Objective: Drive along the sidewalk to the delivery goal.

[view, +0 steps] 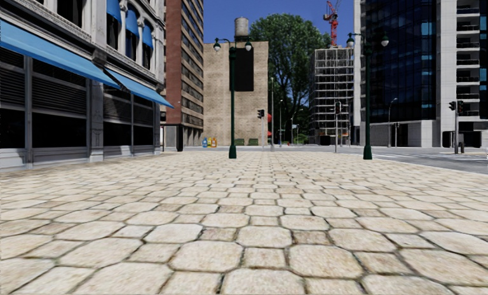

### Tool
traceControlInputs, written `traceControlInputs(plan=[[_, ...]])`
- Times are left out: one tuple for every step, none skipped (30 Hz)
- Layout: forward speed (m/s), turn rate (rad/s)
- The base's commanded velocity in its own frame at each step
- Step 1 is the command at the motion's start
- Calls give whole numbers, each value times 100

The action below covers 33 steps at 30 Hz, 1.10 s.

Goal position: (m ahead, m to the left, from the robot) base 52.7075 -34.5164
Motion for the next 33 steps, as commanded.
traceControlInputs(plan=[[200, -26], [200, -26], [200, -26], [200, -26], [200, -26], [200, -26], [200, -26], [200, -26], [200, -26], [200, -26], [200, -26], [200, -26], [200, -26], [200, -26], [200, -26], [200, -26], [200, -26], [200, -26], [200, -26], [200, -26], [200, -26], [200, 0], [200, 0], [200, 0], [200, 0], [200, 0], [200, 0], [200, 0], [200, 0], [200, 0], [200, 0], [200, 0], [200, 0]])
